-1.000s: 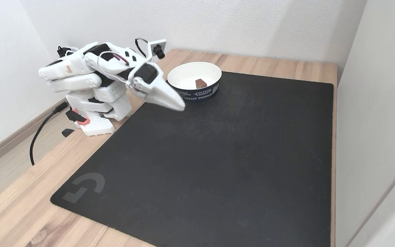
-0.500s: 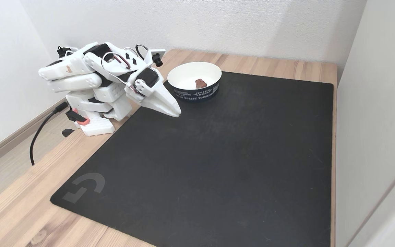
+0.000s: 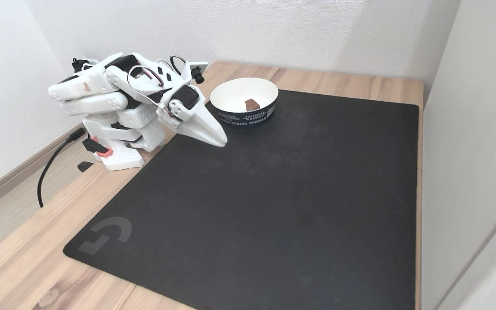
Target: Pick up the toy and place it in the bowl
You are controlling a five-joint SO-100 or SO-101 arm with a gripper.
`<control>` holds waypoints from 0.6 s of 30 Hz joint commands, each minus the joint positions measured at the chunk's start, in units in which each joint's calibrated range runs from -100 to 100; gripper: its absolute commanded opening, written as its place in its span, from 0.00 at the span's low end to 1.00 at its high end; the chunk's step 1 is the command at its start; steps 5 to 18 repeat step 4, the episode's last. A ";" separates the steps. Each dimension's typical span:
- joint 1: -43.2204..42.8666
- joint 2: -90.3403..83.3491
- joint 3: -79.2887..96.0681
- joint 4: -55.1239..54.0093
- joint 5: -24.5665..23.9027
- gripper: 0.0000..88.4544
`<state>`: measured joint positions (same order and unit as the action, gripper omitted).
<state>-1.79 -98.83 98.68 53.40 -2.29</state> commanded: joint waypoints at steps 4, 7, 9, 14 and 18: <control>-0.01 -0.50 0.78 0.03 0.05 0.03; -0.01 -0.50 0.78 0.03 0.05 0.03; -0.01 -0.50 0.78 0.03 0.05 0.03; -0.01 -0.50 0.78 0.03 0.05 0.03; -0.01 -0.50 0.78 0.03 0.05 0.03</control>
